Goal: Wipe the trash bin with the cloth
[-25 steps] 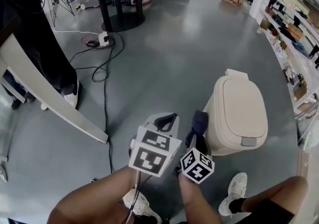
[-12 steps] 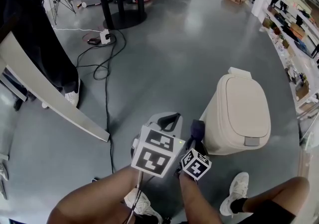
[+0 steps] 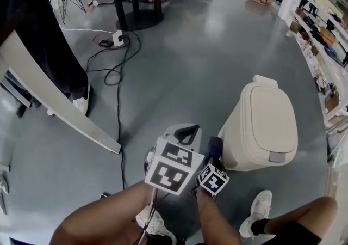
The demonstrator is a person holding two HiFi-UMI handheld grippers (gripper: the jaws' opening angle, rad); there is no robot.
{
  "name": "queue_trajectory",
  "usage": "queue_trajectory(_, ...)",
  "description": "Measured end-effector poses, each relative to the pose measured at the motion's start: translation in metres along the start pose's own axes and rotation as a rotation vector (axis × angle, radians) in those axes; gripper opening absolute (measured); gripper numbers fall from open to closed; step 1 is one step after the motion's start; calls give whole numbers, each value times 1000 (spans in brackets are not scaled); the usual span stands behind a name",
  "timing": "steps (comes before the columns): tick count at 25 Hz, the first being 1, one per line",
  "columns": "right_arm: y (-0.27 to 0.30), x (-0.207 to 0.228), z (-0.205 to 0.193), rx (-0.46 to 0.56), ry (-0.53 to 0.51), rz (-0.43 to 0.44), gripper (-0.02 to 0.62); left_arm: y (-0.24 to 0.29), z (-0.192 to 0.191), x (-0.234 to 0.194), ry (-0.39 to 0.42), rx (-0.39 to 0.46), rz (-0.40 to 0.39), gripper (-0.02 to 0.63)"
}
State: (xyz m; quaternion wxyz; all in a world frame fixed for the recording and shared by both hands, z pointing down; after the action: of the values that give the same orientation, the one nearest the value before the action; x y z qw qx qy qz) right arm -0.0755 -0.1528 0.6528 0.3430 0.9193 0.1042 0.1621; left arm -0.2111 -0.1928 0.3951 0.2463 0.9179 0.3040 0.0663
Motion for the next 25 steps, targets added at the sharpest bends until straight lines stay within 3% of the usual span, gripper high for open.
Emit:
queue_trajectory(8, -11, -13, 19, 47, -1, 40, 100, 1, 2, 0, 1, 3, 1, -3)
queue_trajectory(17, -35, -55, 84, 210, -33, 119, 100, -3, 5, -2, -3, 15, 7, -3)
queue_trajectory(25, -47, -71, 130, 310, 22, 100, 100, -8, 8, -6, -8, 28, 18, -3)
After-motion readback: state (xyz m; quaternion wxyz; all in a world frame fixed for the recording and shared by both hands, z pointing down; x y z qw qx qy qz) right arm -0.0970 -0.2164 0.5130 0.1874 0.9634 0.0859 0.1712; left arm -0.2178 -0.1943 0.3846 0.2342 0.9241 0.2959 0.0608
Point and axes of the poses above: the fingertips, and each gripper's own axes: y forward along the fingers, x to its right, z out of its top, the point moved 3 cm from there along -y, backward along the fingers
